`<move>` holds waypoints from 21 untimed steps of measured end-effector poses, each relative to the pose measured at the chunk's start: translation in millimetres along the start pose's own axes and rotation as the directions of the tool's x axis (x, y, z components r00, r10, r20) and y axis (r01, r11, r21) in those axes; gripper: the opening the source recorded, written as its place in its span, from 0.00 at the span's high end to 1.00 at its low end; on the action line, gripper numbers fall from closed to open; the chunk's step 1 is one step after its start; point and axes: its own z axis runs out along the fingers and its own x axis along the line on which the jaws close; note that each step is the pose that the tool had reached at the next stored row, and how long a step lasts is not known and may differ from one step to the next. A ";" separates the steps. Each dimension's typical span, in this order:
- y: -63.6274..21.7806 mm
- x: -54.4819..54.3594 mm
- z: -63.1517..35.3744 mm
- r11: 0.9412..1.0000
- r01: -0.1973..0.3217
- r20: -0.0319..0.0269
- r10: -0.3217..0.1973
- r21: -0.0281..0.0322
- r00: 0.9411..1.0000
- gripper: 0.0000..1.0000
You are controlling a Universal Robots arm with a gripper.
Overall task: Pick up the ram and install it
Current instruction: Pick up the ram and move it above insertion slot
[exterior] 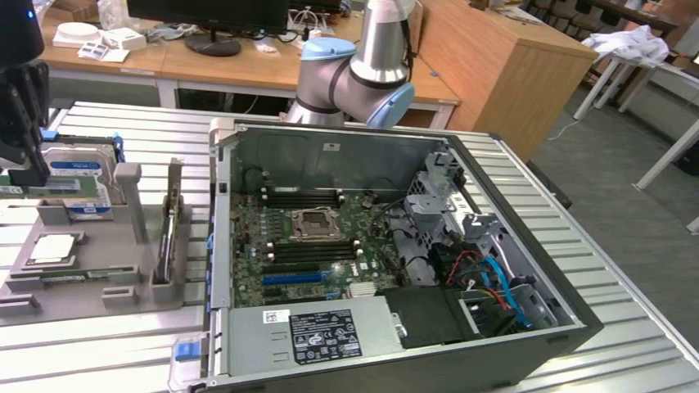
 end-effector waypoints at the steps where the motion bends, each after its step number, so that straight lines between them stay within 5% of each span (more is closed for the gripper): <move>1: 0.0 0.0 -1.1 1.000 0.000 0.000 0.000 0.000 1.000 0.88; 21: -2.8 -0.1 -5.3 1.000 0.000 0.000 0.000 0.000 1.000 0.88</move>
